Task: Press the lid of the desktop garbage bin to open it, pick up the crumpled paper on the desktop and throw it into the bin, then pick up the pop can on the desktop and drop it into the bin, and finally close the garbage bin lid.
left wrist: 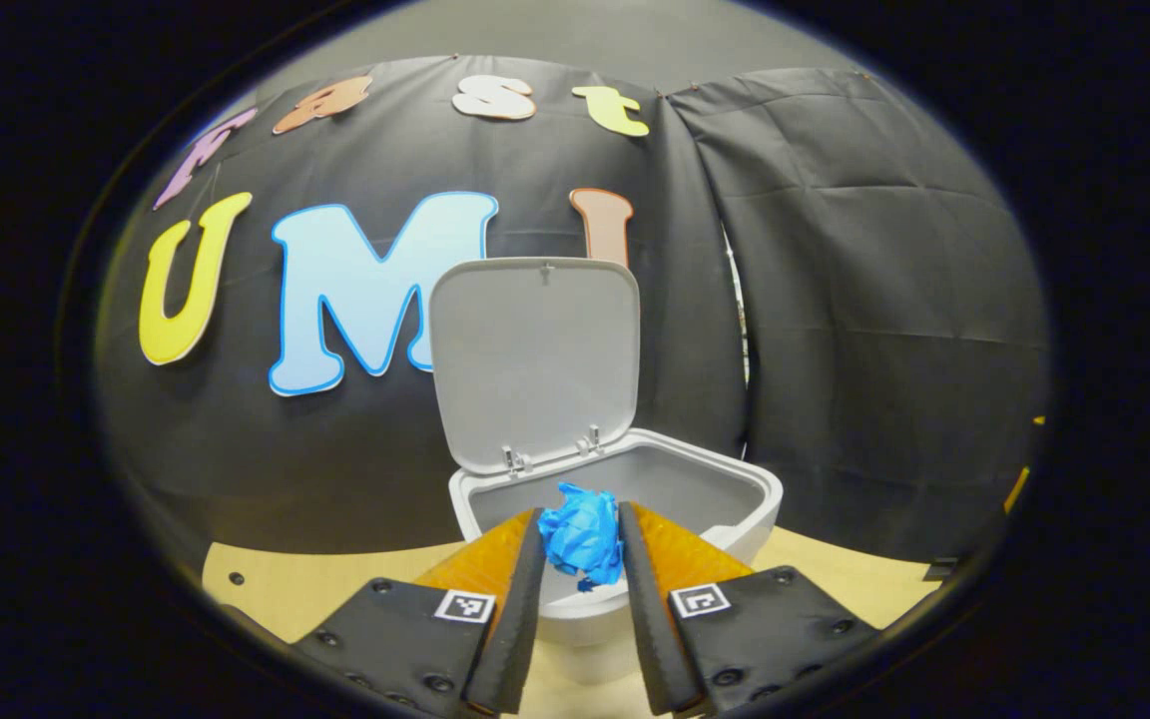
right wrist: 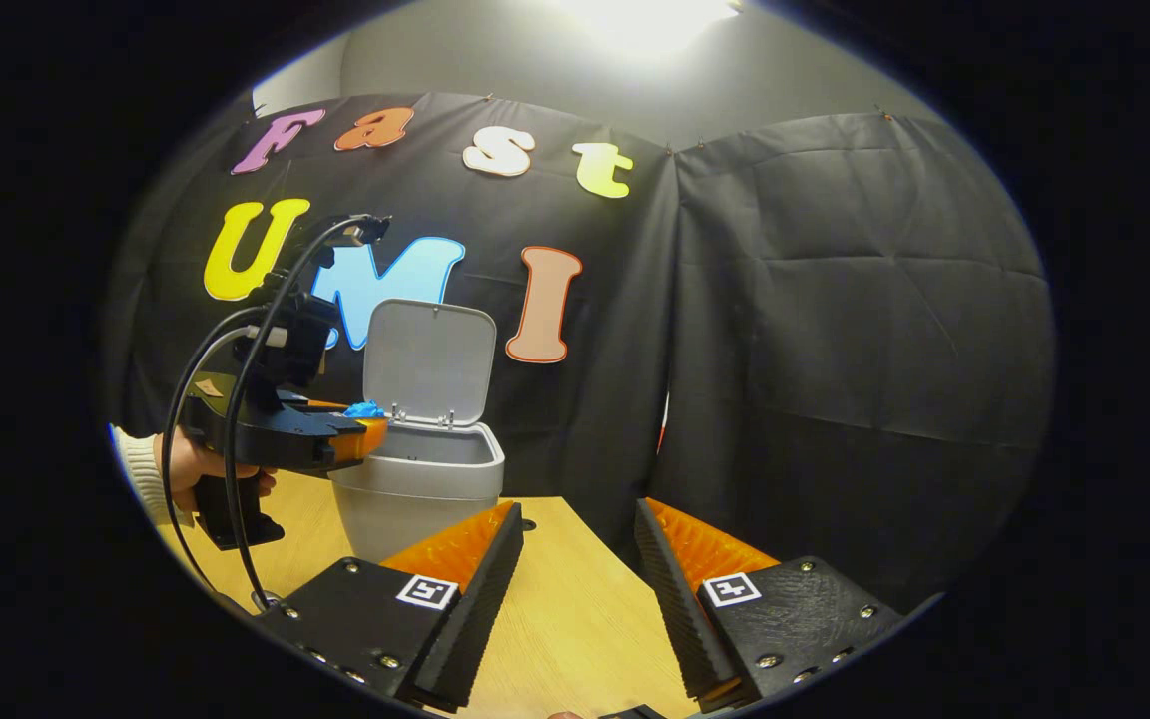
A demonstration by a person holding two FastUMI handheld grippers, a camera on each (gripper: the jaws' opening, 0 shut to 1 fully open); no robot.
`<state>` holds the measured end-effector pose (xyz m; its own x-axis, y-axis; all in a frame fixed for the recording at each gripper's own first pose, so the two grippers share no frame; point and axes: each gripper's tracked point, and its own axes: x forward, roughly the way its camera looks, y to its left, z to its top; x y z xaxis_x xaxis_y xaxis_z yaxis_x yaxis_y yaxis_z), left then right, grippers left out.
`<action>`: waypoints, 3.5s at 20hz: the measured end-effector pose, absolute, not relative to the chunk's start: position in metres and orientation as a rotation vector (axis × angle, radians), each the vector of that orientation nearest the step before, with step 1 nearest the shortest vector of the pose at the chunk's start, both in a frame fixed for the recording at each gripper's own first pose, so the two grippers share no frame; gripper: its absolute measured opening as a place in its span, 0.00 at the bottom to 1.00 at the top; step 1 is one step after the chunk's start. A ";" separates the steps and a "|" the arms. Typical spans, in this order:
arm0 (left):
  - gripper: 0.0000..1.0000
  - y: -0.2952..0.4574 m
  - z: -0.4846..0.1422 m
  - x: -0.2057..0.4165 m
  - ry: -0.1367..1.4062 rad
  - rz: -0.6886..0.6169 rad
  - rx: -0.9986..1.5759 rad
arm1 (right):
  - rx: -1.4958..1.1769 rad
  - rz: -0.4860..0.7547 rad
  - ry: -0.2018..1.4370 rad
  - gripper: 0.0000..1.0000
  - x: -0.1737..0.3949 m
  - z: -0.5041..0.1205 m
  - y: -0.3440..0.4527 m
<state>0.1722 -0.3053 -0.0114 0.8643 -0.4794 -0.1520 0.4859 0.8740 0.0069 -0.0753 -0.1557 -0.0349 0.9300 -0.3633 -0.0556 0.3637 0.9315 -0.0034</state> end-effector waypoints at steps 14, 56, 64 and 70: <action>0.98 -0.276 0.002 0.146 0.123 -0.494 -0.033 | -0.008 -0.282 0.019 0.72 -0.062 -0.023 -0.126; 0.93 0.013 -0.014 -0.014 0.124 0.020 -0.063 | 0.050 0.442 0.564 0.97 -0.032 -0.205 0.138; 0.93 0.013 -0.018 -0.023 0.132 0.026 -0.065 | 0.046 0.436 0.663 0.97 -0.039 -0.232 0.145; 0.96 0.013 -0.021 -0.025 0.141 0.028 -0.068 | 0.032 0.418 0.677 0.85 -0.037 -0.239 0.144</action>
<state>-0.0247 0.0132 -0.0213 0.9897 0.0228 -0.1416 -0.0324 0.9973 -0.0658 -0.0371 0.1441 -0.2394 0.6997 0.3859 -0.6013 -0.3652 0.9165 0.1632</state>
